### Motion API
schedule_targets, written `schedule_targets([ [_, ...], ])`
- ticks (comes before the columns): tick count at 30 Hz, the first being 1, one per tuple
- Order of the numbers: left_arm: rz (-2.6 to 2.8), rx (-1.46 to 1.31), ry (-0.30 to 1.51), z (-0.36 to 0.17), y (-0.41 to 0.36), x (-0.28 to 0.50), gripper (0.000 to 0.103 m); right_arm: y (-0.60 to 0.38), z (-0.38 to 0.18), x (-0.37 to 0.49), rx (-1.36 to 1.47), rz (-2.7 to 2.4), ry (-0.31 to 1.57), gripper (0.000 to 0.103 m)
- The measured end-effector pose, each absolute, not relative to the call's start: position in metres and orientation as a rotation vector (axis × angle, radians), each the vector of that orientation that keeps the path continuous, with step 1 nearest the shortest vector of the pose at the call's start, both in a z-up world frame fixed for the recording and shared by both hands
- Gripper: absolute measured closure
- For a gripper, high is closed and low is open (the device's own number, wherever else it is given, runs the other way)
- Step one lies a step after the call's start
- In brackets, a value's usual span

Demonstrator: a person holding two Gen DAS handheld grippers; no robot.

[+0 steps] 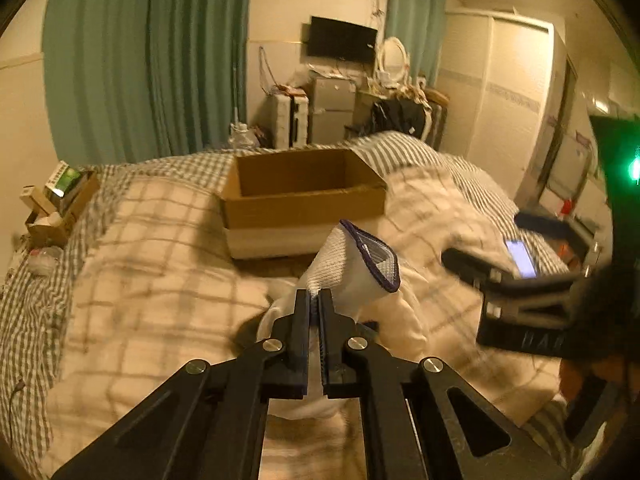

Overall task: Organize objects
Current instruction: 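Grasp the white sock with the left tool while the right tool grasps the white lace cloth, then carry the sock and cloth into the cardboard box and open both tools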

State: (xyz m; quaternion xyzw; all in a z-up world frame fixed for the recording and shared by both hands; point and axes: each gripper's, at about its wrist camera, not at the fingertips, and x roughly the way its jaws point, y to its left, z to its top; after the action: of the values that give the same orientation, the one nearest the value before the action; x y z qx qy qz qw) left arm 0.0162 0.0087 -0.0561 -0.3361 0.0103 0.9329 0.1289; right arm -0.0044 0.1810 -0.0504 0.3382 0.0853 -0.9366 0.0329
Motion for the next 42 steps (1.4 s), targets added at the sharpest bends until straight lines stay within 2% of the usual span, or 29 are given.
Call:
schedule_targets([
  [5, 2.747, -0.986, -0.033, -0.052, -0.015, 0.011, 0.1, 0.16, -0.066, -0.01, 1.088, -2.78, 0.33, 0.001],
  [6, 2.747, -0.989, -0.047, -0.052, -0.017, 0.011, 0.1, 0.155, -0.071, -0.012, 1.107, -2.752, 0.35, 0.005],
  [8, 2.752, -0.989, -0.061, -0.05, -0.021, 0.009, 0.1, 0.146, -0.083, -0.018, 1.152, -2.672, 0.381, 0.023],
  [10, 2.756, -0.986, -0.054, -0.049, -0.024, 0.008, 0.1, 0.139, -0.091, -0.022, 1.189, -2.614, 0.4, 0.057],
  [11, 2.757, -0.985, -0.05, -0.048, -0.025, 0.008, 0.1, 0.137, -0.094, -0.024, 1.2, -2.585, 0.404, 0.063],
  [13, 2.761, -0.987, -0.036, -0.046, -0.025, 0.006, 0.1, 0.135, -0.098, -0.025, 1.208, -2.545, 0.391, 0.083],
  [16, 2.758, -0.985, -0.026, -0.043, -0.026, 0.001, 0.1, 0.138, -0.089, -0.024, 1.16, -2.554, 0.363, 0.095],
  [20, 2.722, -0.984, -0.093, -0.03, -0.029, -0.015, 0.1, 0.143, -0.062, -0.03, 1.074, -2.589, 0.344, 0.097],
  [26, 2.715, -0.951, -0.097, 0.003, -0.02, -0.049, 0.1, 0.149, -0.005, -0.05, 0.928, -2.631, 0.331, 0.097],
  [34, 2.715, -0.919, -0.046, 0.042, 0.005, -0.14, 0.1, 0.162, 0.058, -0.124, 0.857, -2.655, 0.258, 0.097],
  [38, 2.71, -0.929, 0.011, 0.042, 0.018, -0.19, 0.1, 0.169, 0.064, -0.172, 0.886, -2.682, 0.254, 0.097],
  [42, 2.699, -0.941, 0.084, 0.022, 0.029, -0.23, 0.1, 0.173, 0.042, -0.222, 0.963, -2.672, 0.241, 0.097],
])
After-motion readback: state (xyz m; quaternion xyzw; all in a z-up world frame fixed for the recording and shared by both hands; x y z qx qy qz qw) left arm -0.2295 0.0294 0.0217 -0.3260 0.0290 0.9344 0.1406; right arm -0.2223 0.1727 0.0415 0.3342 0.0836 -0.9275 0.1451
